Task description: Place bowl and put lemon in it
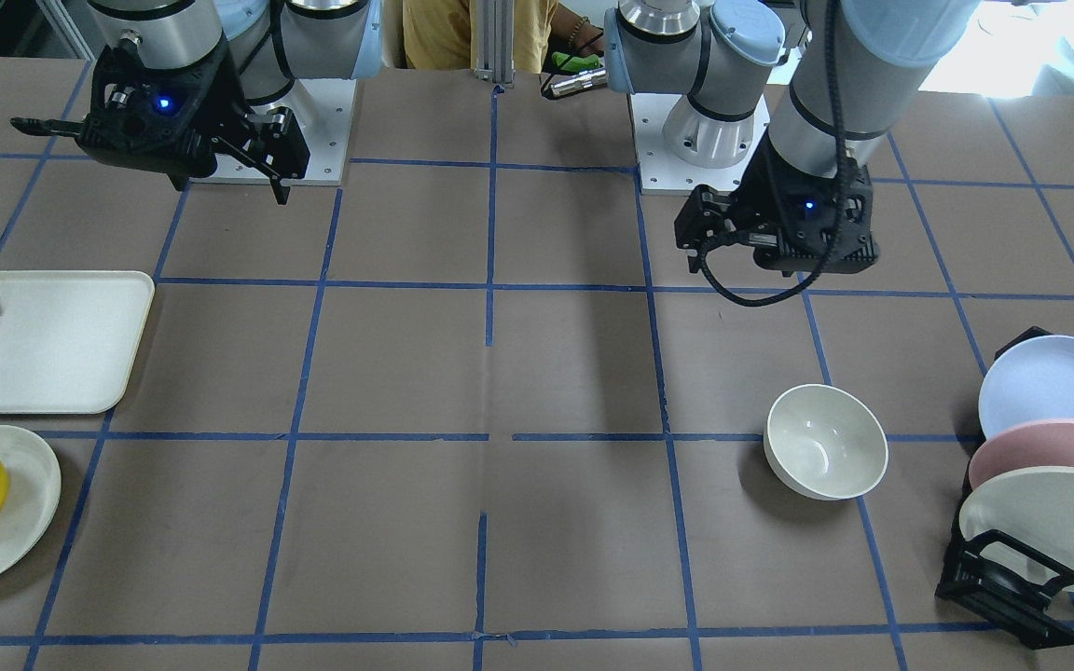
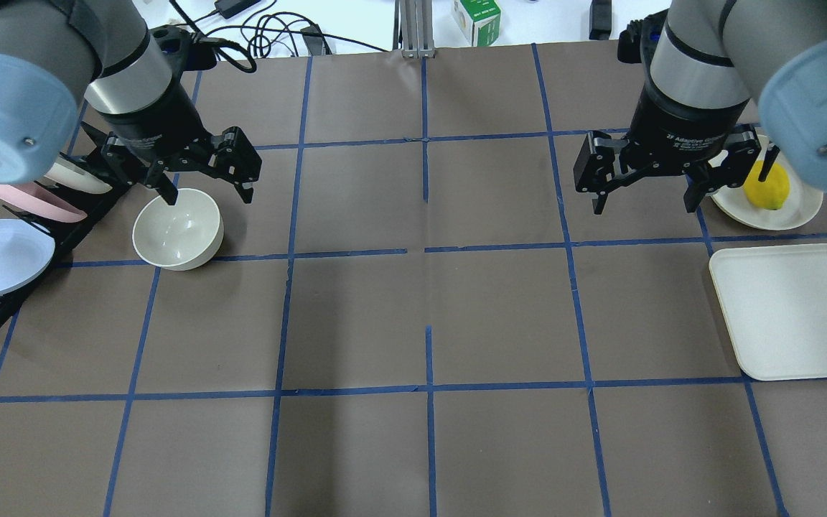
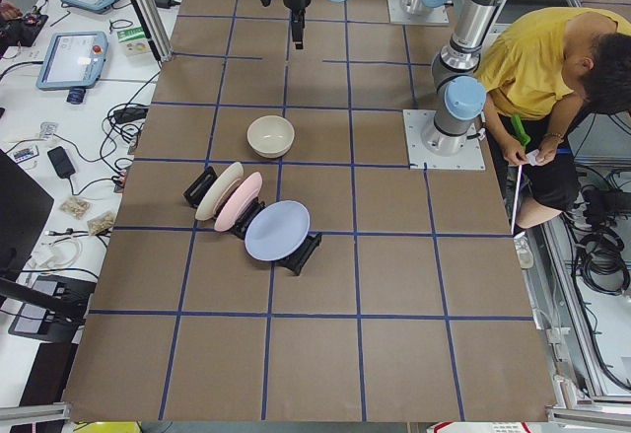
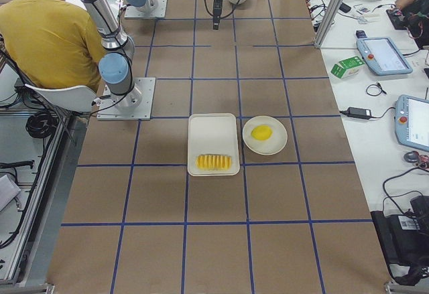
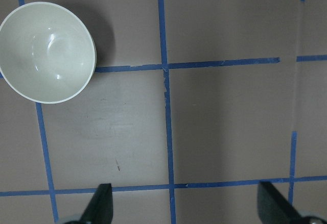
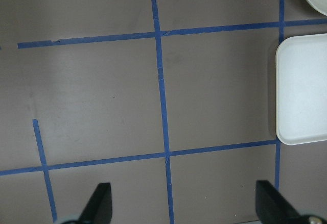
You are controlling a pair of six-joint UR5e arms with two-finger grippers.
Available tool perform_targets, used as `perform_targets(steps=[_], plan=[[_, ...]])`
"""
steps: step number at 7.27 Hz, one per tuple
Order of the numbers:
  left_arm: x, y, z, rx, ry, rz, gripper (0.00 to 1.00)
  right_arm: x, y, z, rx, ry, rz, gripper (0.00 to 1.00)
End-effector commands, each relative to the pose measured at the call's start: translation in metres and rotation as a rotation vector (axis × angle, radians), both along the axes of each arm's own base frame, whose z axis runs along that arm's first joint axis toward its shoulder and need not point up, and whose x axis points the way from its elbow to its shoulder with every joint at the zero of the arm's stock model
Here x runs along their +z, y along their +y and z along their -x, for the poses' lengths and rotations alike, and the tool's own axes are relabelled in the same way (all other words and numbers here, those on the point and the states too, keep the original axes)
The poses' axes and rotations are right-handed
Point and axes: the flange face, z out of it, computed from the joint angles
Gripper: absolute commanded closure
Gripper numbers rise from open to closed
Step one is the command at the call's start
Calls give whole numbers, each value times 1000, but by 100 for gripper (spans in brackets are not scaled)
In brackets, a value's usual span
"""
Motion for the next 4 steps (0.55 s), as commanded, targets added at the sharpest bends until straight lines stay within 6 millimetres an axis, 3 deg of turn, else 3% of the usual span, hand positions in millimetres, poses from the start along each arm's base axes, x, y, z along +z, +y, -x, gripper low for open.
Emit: perform_targets(steps=[1, 2, 3, 4], plan=[[-64, -33, -114, 83, 22, -10, 0, -12, -7, 6, -2, 16, -23, 0], [-99, -45, -151, -5, 19, 36, 0, -25, -16, 12, -19, 15, -37, 0], [-128, -54, -182, -21, 23, 37, 0, -49, -49, 33, -65, 14, -8, 0], [-161, -63, -207, 8, 35, 13, 0, -86, -83, 69, -133, -2, -42, 0]])
